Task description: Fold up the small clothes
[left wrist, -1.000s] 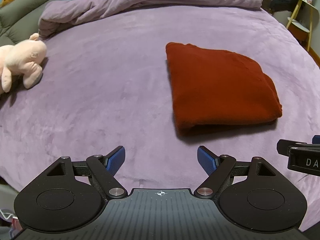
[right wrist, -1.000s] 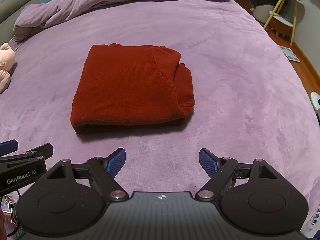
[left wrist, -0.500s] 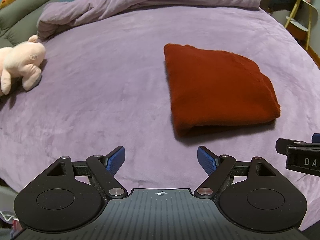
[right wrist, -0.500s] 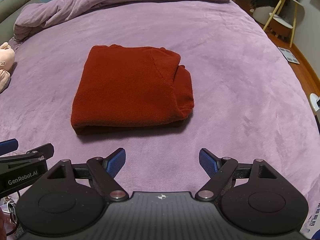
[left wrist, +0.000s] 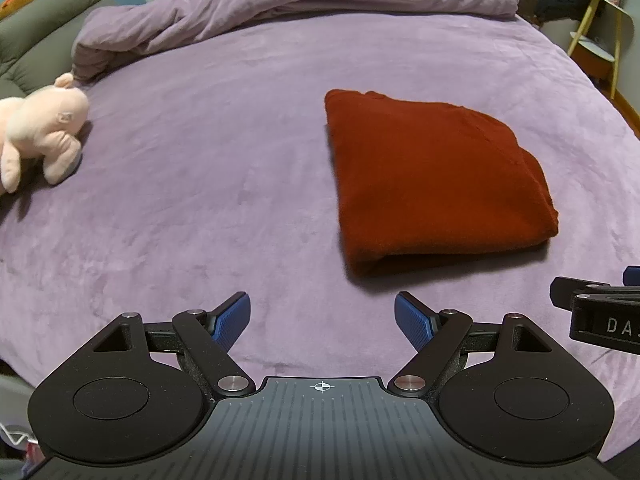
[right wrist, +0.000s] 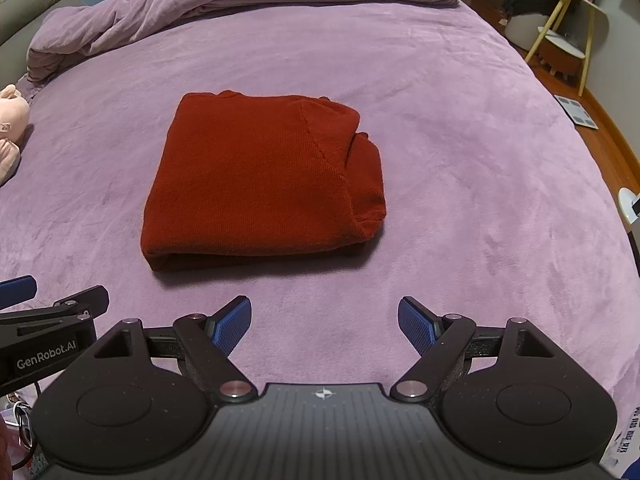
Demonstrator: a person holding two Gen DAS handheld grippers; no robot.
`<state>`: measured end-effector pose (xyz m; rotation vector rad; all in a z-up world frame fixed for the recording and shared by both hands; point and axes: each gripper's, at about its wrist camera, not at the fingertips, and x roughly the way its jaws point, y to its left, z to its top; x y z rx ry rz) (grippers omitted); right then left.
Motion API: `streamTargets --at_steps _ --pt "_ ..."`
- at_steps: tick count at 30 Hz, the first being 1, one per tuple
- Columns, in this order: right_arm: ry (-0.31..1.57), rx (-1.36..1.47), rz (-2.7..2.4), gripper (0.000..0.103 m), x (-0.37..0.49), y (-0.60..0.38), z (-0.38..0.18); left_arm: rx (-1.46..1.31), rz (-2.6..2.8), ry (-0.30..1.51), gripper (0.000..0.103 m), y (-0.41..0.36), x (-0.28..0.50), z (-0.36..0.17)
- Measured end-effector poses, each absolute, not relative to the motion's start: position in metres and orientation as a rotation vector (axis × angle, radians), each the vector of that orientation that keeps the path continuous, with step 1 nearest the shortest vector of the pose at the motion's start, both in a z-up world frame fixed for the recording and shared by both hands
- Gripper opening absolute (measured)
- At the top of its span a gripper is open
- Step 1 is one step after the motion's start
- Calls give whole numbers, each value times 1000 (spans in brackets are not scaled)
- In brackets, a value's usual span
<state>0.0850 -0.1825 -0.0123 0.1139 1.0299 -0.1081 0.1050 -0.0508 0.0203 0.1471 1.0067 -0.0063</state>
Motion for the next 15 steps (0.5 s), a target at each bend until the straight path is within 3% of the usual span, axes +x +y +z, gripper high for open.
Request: streamTargets --at_steps 15 --pt "1032 115 -111 81 86 -183 -13 147 -12 1014 84 -51 108 19"
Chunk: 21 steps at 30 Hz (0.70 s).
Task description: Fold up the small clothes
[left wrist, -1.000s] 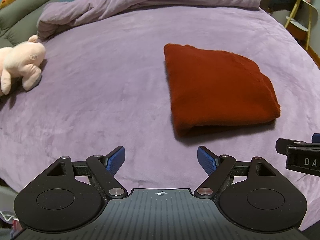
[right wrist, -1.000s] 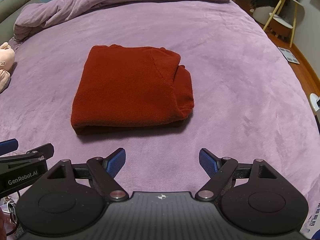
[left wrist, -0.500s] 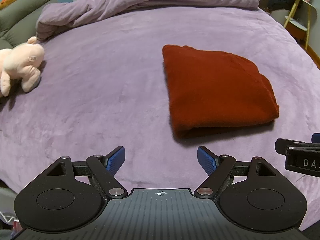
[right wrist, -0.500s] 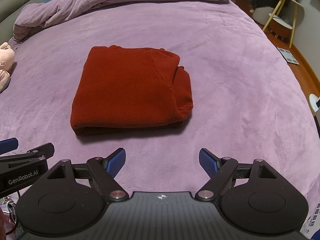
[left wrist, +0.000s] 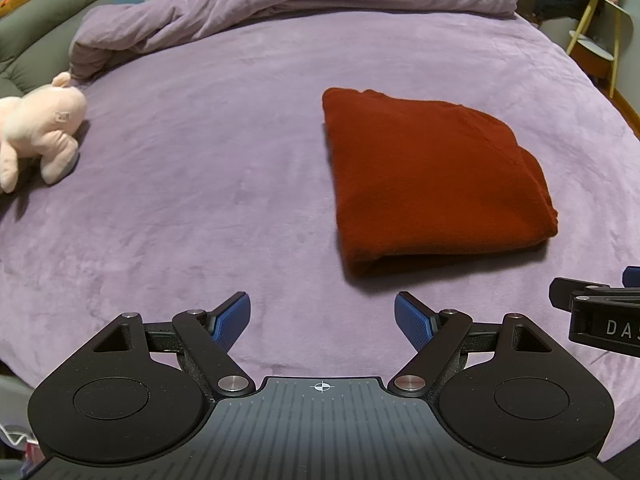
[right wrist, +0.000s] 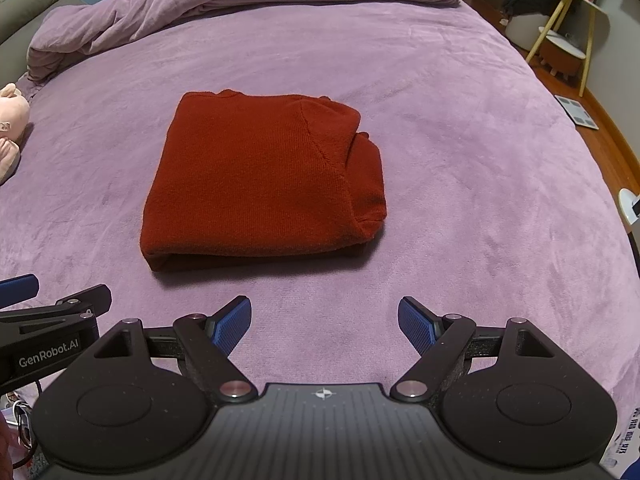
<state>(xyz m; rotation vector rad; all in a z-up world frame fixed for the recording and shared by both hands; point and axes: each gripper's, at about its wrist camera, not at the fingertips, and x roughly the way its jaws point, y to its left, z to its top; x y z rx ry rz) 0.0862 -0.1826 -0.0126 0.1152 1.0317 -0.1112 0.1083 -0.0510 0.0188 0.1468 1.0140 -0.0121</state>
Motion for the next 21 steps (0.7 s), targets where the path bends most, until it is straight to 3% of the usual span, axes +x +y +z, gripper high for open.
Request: streamTargets --at_steps 21 --pt "1034 116 -112 81 86 -184 -14 143 -18 1019 84 -51 110 17"
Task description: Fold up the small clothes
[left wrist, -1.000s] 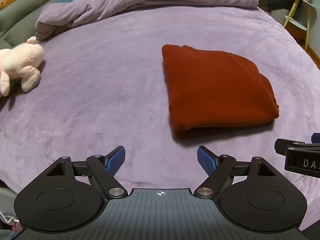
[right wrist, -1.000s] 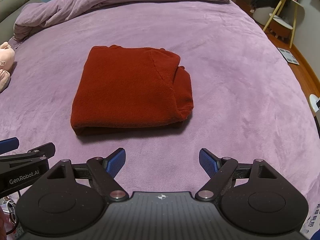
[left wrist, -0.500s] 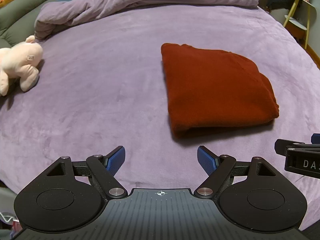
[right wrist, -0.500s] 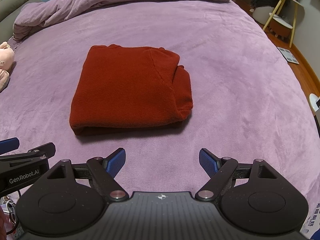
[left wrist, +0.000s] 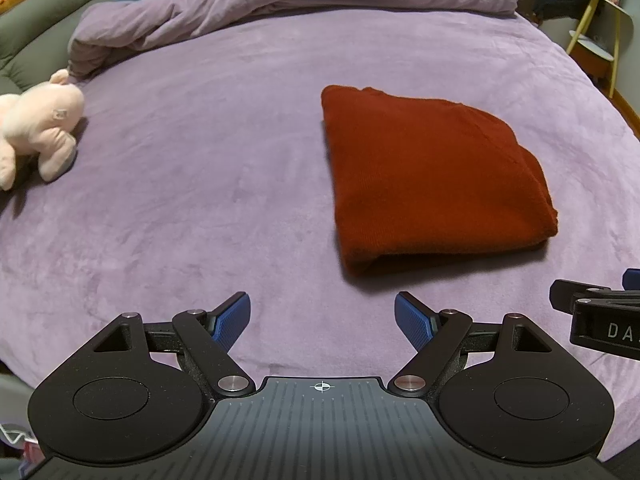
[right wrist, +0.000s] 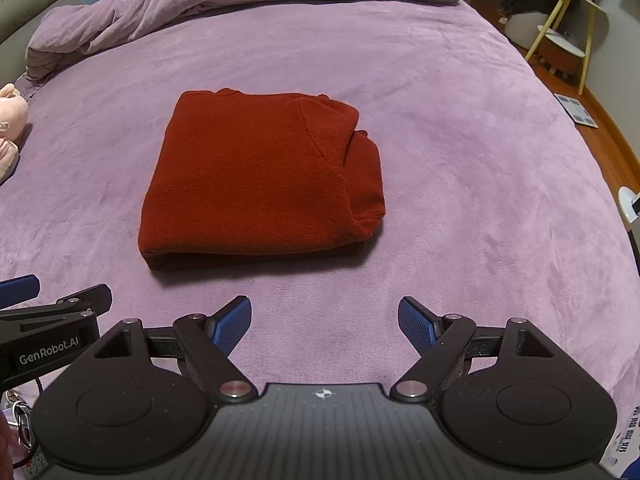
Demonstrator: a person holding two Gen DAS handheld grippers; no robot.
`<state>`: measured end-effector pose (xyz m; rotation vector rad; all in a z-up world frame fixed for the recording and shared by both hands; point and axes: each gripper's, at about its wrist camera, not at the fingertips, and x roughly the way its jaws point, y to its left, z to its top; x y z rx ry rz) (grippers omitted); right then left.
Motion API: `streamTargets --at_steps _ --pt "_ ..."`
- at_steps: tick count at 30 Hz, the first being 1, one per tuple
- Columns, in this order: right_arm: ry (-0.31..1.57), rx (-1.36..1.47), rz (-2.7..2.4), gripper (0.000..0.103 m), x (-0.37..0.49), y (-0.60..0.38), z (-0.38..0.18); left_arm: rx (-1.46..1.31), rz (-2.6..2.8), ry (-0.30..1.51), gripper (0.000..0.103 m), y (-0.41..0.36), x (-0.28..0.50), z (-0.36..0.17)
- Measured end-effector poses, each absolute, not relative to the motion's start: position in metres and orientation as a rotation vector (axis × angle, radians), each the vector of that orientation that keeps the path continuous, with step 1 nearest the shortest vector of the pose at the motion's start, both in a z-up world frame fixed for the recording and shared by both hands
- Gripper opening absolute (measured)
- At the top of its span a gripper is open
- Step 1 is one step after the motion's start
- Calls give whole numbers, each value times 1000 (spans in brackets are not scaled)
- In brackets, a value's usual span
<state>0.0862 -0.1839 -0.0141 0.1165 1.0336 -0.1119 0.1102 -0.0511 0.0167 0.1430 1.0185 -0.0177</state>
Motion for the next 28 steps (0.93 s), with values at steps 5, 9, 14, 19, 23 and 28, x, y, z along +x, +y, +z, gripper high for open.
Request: streamTargets --at_steps 5,9,14,19,23,28 --pt "1037 117 -113 81 86 -185 -16 144 -18 1014 84 -52 110 16" --pt "1036 116 -116 81 85 -185 -15 142 -20 1015 84 -52 109 17" --pt "1038 116 -115 81 85 -186 -16 135 -20 1014 84 -51 109 18" --pt "1037 115 -116 81 84 -185 -17 125 -20 1015 84 -50 111 19" --pt "1038 116 -115 81 84 -185 -17 126 -20 999 83 -50 110 19" --pt "1039 116 -117 81 83 -185 -18 135 -32 998 83 -53 108 19"
